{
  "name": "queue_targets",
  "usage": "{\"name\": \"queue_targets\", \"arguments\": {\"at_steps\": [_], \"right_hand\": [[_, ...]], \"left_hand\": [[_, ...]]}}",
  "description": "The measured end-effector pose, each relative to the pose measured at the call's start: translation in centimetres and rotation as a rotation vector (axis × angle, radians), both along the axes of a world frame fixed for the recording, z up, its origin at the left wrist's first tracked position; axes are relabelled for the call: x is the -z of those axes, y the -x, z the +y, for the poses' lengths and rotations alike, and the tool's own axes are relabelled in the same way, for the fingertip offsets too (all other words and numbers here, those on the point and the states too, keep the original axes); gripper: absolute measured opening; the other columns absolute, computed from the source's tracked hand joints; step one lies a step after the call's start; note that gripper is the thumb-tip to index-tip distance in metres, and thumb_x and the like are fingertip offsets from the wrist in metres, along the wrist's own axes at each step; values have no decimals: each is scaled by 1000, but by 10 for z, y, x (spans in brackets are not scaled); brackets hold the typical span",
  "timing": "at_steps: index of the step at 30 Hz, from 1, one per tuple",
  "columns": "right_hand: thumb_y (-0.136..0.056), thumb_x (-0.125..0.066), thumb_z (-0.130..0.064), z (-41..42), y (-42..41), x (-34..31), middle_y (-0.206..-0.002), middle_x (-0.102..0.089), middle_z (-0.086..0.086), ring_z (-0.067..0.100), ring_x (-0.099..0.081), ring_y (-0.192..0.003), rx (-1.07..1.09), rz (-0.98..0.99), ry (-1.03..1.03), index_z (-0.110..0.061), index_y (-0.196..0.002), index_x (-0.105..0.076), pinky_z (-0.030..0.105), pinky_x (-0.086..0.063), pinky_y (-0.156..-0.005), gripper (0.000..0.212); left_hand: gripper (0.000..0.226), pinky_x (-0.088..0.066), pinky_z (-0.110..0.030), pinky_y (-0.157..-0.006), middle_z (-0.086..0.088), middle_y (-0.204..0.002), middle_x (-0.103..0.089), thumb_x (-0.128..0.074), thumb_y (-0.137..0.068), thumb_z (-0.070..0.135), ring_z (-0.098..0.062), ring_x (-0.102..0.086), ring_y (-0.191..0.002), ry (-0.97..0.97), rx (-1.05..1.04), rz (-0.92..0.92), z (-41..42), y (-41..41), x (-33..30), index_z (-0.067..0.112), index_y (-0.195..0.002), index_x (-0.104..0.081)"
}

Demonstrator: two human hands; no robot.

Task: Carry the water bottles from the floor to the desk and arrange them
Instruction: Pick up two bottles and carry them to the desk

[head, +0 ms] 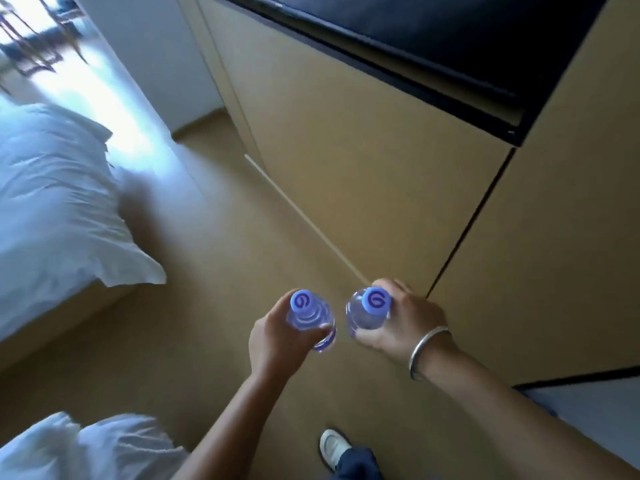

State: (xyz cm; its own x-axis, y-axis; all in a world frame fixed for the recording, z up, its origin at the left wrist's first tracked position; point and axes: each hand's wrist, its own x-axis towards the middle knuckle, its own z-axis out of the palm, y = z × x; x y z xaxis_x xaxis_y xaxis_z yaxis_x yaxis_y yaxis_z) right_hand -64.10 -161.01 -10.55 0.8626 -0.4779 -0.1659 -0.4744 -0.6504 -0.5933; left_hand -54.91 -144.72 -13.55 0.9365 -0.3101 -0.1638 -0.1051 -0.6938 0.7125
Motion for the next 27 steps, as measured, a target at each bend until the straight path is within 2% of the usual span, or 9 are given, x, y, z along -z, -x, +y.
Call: {"name": "queue_targets", "arguments": {"at_steps": [3, 4, 7, 9, 14, 21, 24, 27], "right_hand": [[-54, -70, -52, 19, -50, -20, -86, -56, -12, 14, -53, -72, -92, -39, -11, -30, -84, -49, 24, -33, -60, 43], [-53, -70, -50, 25, -65, -24, -84, -56, -12, 14, -52, -71, -126, -48, -11, -30, -83, -49, 24, -33, -59, 41], [-50, -69, -46, 45, -108, -34, -78, -55, -13, 14, -51, -70, -220, -69, 5, -33, -82, -49, 22, -32, -54, 40], [-49, -68, -47, 58, -132, -38, -78, -55, -12, 16, -52, -69, -264, -90, 6, -34, -83, -48, 22, -34, -55, 42], [-46, -61, -51, 77, -197, -45, -76, -53, -12, 16, -50, -67, -356, -133, 5, -35, -88, -49, 22, -34, -60, 47], [-52, -67, -51, 63, -311, -51, -80, -56, -11, 17, -49, -70, -480, -110, 31, -33, -95, -53, 22, -35, -64, 49], [-54, -67, -51, 52, -369, -56, -83, -60, -7, 19, -50, -71, -544, -109, 65, -30, -98, -54, 23, -36, -64, 50], [-55, -68, -50, 41, -422, -65, -87, -62, -5, 22, -54, -74, -589, -114, 85, -29, -98, -54, 24, -36, -64, 50]], "left_hand": [[42, -39, -19, -62, 24, -72, -63, -80, -53, 49, -5, -61, -74, -13, -77, -53, 31, -37, -25, 45, -89, -60], [42, -39, -20, -62, 21, -73, -64, -79, -52, 52, -6, -61, -73, -20, -95, -68, 41, -48, -32, 43, -88, -60], [35, -38, -19, -55, 19, -67, -63, -71, -46, 59, -1, -59, -66, -16, -168, -100, 66, -77, -53, 45, -73, -54], [33, -34, -16, -52, 21, -64, -61, -69, -45, 61, 4, -57, -63, -35, -198, -118, 79, -93, -64, 47, -68, -51], [46, -44, -22, -58, 19, -69, -65, -69, -44, 63, 0, -61, -68, -74, -258, -159, 102, -143, -74, 37, -82, -63], [48, -50, -28, -64, 15, -73, -67, -78, -50, 57, -6, -63, -72, -109, -294, -167, 95, -237, -75, 33, -90, -66], [50, -52, -29, -67, 15, -74, -68, -74, -46, 61, -5, -63, -74, -65, -349, -172, 81, -286, -80, 32, -87, -66], [47, -52, -29, -69, 14, -78, -69, -80, -50, 55, -5, -64, -77, -39, -384, -177, 71, -331, -89, 30, -88, -67]]}}
